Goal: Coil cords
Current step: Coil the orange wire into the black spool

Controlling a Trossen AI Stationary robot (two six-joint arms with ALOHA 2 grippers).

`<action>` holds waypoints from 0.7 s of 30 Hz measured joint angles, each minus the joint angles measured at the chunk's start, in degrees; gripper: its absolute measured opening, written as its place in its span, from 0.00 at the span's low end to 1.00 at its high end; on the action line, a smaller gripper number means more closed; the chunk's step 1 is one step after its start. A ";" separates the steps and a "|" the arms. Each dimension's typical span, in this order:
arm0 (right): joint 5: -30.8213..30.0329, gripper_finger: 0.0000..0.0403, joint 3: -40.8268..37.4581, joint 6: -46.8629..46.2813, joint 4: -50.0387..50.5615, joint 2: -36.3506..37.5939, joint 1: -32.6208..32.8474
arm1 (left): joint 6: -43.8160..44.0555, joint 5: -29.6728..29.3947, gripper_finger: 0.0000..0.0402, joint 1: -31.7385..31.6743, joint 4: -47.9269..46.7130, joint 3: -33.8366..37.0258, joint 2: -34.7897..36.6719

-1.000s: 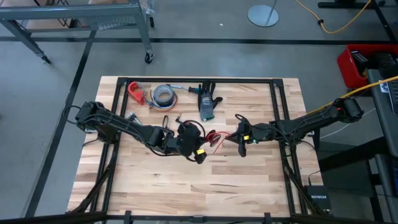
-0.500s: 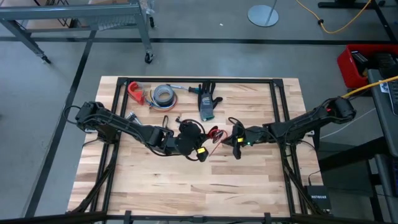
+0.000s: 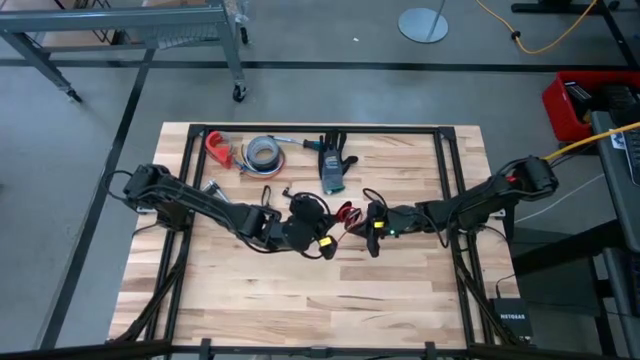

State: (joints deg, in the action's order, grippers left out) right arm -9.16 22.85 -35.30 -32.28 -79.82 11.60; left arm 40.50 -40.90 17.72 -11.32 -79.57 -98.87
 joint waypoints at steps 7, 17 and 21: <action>1.38 0.00 -0.02 -0.69 -3.32 -0.79 0.00 | -0.56 -1.95 0.00 0.00 6.65 0.00 -4.07; 2.35 0.00 -0.02 -2.04 -4.37 -0.80 0.00 | -0.45 -4.25 0.00 -0.09 11.02 0.00 -5.94; 4.11 0.00 -0.02 -2.17 -5.86 -0.80 -0.02 | -0.92 -6.36 0.00 -0.07 10.96 0.00 -5.94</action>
State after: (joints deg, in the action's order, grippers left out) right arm -5.05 22.83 -37.47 -38.14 -80.62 11.57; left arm 39.58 -47.26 17.65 -0.36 -79.57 -104.81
